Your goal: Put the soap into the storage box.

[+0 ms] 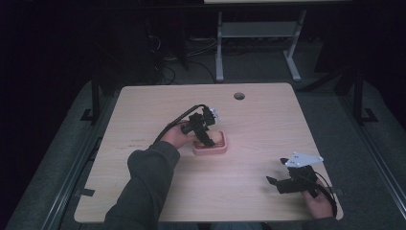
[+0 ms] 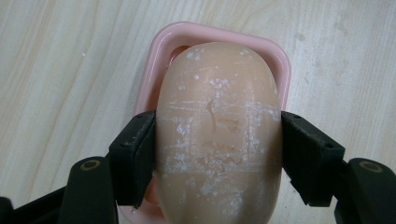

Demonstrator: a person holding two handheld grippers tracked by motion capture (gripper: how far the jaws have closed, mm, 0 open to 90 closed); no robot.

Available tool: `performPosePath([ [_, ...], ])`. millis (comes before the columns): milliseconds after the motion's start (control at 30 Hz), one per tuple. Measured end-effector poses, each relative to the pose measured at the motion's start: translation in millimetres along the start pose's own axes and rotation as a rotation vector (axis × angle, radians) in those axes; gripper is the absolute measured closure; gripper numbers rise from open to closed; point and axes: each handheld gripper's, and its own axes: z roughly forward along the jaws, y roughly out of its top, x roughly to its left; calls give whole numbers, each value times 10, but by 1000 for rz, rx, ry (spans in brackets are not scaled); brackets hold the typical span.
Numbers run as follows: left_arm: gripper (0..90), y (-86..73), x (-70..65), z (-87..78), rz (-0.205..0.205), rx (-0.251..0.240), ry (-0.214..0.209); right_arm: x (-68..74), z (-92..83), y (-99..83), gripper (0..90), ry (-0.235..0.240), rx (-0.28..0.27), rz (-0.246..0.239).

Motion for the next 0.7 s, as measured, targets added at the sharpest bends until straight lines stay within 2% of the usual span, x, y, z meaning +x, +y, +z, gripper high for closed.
performPosePath([
  [700, 321, -5, 36, 76, -10, 10, 0, 0, 0, -2, 141, -1, -4, 4],
])
